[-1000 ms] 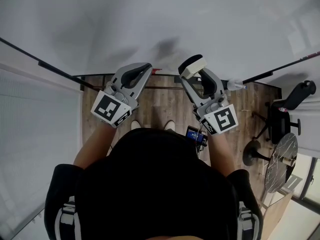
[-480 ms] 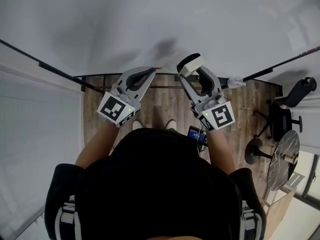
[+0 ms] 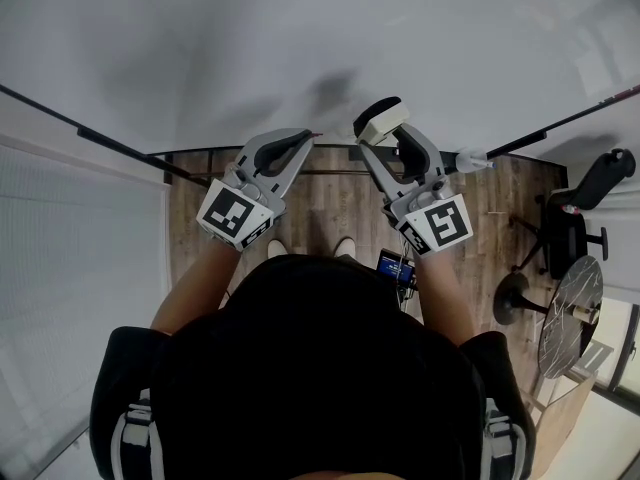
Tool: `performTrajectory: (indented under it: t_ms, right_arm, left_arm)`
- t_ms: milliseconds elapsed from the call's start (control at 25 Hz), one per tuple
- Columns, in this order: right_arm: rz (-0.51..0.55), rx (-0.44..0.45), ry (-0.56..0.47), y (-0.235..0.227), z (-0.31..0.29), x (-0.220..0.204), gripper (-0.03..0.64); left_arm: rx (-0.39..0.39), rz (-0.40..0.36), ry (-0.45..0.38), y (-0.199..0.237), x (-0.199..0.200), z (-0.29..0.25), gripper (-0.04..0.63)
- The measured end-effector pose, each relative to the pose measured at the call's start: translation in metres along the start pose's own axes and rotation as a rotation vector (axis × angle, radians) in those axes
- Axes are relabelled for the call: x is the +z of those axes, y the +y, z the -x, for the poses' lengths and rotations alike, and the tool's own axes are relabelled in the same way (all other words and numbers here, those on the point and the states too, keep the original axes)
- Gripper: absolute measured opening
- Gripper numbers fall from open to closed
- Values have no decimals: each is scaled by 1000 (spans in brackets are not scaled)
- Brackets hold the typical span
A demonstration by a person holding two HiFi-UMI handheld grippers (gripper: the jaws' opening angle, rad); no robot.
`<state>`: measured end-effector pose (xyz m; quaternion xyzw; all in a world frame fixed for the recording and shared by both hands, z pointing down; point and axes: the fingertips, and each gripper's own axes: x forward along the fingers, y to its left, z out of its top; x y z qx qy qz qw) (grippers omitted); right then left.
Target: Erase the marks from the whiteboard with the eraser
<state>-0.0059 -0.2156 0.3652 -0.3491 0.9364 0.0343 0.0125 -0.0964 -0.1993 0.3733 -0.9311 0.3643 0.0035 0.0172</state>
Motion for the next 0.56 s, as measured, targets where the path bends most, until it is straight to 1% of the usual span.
performTrajectory:
  t_ms: [320, 560]
  right_arm:
    - [-11, -27, -24, -11, -1, 4, 224]
    - [-19, -27, -29, -5, -2, 2, 224]
  left_arm:
    - [-2, -2, -10, -1, 1, -5, 9]
    - [-4, 6, -19, -1, 0, -2, 9]
